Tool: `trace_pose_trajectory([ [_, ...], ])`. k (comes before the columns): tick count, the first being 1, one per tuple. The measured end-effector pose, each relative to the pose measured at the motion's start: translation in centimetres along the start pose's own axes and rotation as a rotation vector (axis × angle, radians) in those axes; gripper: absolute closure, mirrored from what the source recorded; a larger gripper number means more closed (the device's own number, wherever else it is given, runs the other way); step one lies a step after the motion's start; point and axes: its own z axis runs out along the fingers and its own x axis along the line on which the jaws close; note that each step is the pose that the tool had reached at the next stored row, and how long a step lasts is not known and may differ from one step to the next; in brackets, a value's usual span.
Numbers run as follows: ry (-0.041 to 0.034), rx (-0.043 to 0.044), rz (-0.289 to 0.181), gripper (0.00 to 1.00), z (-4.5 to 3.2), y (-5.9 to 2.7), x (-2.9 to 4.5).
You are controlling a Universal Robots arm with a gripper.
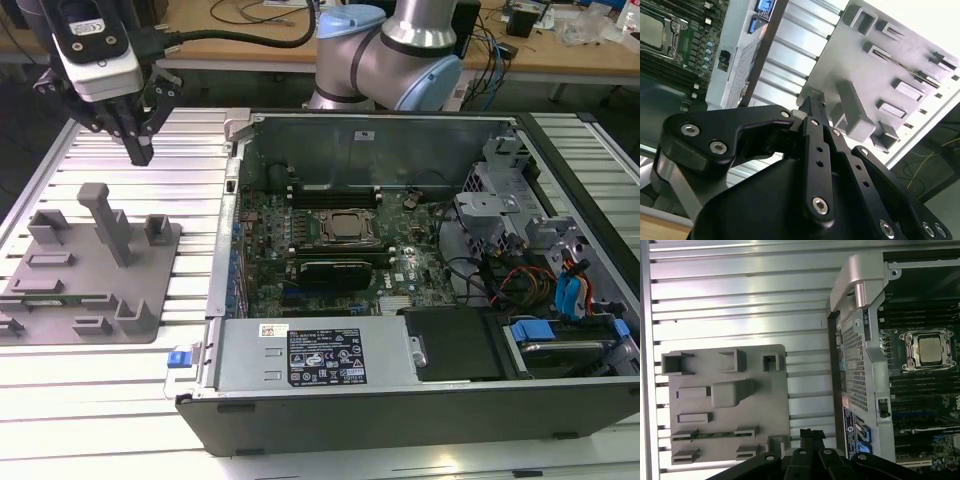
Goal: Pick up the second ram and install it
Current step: 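Reach for the second ram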
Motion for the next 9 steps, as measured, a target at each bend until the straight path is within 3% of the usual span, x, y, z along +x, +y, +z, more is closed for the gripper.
trace_pose_trajectory([
  [5,0.0000,0.0001,0.000,0.92,-0.03,-0.10,1.44],
  [9,0.0001,0.0001,0.000,0.92,-0.04,-0.15,2.07],
])
